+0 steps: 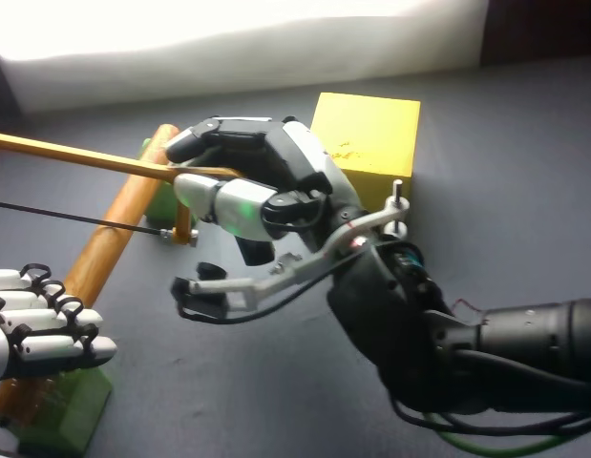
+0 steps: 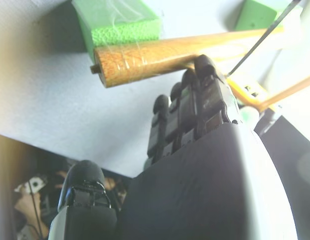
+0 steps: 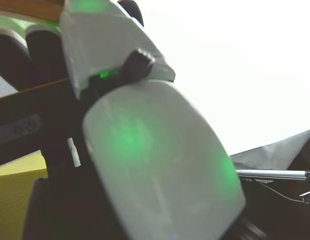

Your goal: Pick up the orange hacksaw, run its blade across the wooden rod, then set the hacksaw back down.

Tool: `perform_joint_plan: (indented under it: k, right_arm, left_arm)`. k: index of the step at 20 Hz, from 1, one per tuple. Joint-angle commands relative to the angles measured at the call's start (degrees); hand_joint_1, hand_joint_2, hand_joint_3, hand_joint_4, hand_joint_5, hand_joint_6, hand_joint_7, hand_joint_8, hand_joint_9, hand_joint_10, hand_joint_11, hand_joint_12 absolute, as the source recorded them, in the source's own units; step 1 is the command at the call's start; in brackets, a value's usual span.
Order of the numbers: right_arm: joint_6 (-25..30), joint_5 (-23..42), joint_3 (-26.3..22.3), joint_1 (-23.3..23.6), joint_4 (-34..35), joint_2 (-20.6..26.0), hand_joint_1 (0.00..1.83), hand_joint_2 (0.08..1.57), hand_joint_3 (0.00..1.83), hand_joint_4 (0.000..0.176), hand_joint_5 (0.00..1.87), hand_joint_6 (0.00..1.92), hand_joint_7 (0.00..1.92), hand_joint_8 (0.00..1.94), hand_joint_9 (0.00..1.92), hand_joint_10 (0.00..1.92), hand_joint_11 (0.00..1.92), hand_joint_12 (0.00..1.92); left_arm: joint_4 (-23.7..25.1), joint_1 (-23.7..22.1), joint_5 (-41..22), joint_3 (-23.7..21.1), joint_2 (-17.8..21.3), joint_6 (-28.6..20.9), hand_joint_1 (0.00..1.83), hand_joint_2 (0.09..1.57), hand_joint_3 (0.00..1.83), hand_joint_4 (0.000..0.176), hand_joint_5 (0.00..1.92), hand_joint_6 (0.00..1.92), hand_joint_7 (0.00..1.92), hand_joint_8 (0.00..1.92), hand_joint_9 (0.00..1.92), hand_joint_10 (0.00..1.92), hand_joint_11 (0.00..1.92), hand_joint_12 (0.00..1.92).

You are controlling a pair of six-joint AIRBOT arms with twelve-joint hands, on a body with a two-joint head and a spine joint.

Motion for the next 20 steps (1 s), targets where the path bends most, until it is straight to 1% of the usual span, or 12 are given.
perform_joint_plan:
  k: [1,3,5,6,7,9,10,11,14,16,18,20]
  right_arm:
    - [1.17,5.14,-0.44,-0.4,-3.69,1.2,1.37,1.12,0.0,0.0,0.9,0.92,0.92,1.09,1.01,1.23,0.92,1.26]
    - [0.81,5.8,-2.0,-1.52,-4.05,3.3,1.37,1.15,0.0,0.0,0.82,1.03,0.86,1.16,0.95,1.28,0.92,1.24]
    - [1.04,5.95,-3.16,-2.72,-5.44,5.3,1.37,1.16,0.0,0.0,0.81,1.06,0.86,1.17,0.92,1.33,0.88,1.3]
    - [1.48,5.95,-4.01,-3.56,-6.41,6.66,1.37,1.14,0.0,0.0,0.86,0.98,0.91,1.1,0.97,1.28,0.88,1.31]
    - [1.75,5.95,-4.46,-4.03,-6.84,7.36,1.37,1.13,0.0,0.0,0.88,0.95,0.93,1.07,1.0,1.25,0.9,1.31]
    - [2.14,6.57,-6.03,-5.23,-7.45,9.13,1.37,1.12,0.0,0.0,0.9,0.9,0.93,1.07,0.98,1.27,0.9,1.32]
    - [2.23,6.92,-6.74,-5.63,-7.46,9.77,1.37,1.13,0.0,0.0,0.9,0.92,0.92,1.09,0.98,1.28,0.9,1.32]
    - [2.37,7.2,-7.23,-5.81,-7.46,10.22,1.37,1.13,0.0,0.0,0.89,0.93,0.91,1.1,0.98,1.28,0.89,1.32]
    - [2.39,7.16,-8.56,-5.47,-7.47,11.5,1.37,1.12,0.0,0.0,0.89,0.93,0.94,1.05,1.01,1.24,0.91,1.28]
    - [2.38,6.88,-9.6,-4.44,-7.47,13.12,1.37,1.12,0.0,0.0,0.89,0.94,0.93,1.07,0.99,1.26,0.92,1.28]
    - [1.84,5.76,-11.06,-3.04,-7.46,15.72,1.37,1.13,0.0,0.0,0.89,0.93,0.92,1.09,0.98,1.27,0.9,1.32]
    - [1.64,5.57,-12.69,-2.04,-7.46,18.67,1.37,1.11,0.0,0.0,0.92,0.88,0.95,1.04,1.0,1.25,0.91,1.31]
  left_arm:
    - [-0.98,-0.53,-2.15,0.01,0.26,-0.22,0.0,1.17,0.0,0.0,0.08,0.0,0.05,0.0,0.07,0.0,0.0,0.26]
    - [-0.98,-0.53,-2.15,0.02,0.24,-0.22,0.0,1.18,0.0,0.0,0.08,0.0,0.05,0.0,0.06,0.0,0.0,0.23]
    - [-0.98,-0.57,-2.15,0.01,0.24,-0.22,0.0,1.18,0.0,0.0,0.09,0.0,0.04,0.0,0.06,0.0,0.0,0.25]
    - [-0.98,-0.58,-2.15,0.01,0.24,-0.22,0.0,1.18,0.0,0.0,0.1,0.0,0.05,0.0,0.07,0.0,0.0,0.27]
    - [-0.98,-0.58,-2.15,0.02,0.24,-0.22,0.0,1.18,0.0,0.0,0.08,0.0,0.03,0.0,0.05,0.0,0.0,0.22]
    - [-0.98,-0.58,-2.15,0.01,0.24,-0.22,0.0,1.19,0.0,0.0,0.09,0.0,0.04,0.0,0.06,0.0,0.0,0.24]
    - [-0.98,-0.58,-2.15,-0.01,0.24,-0.22,0.0,1.18,0.0,0.0,0.12,0.0,0.07,0.0,0.08,0.0,0.0,0.3]
    - [-0.98,-0.59,-2.15,-0.01,0.24,-0.22,0.0,1.18,0.0,0.0,0.11,0.0,0.07,0.0,0.08,0.0,0.0,0.3]
    - [-0.98,-0.63,-2.15,0.01,0.24,-0.22,0.0,1.18,0.0,0.0,0.12,0.0,0.08,0.0,0.09,0.0,0.0,0.32]
    - [-0.98,-0.64,-2.15,0.01,0.24,-0.22,0.0,1.18,0.0,0.0,0.1,0.0,0.05,0.0,0.06,0.0,0.0,0.28]
    - [-0.98,-0.64,-2.15,0.01,0.24,-0.22,0.0,1.18,0.0,0.0,0.12,0.0,0.07,0.0,0.08,0.0,0.0,0.38]
    - [-0.98,-0.68,-2.15,0.0,0.22,-0.22,0.0,1.18,0.0,0.0,0.12,0.0,0.07,0.0,0.08,0.0,0.0,0.36]
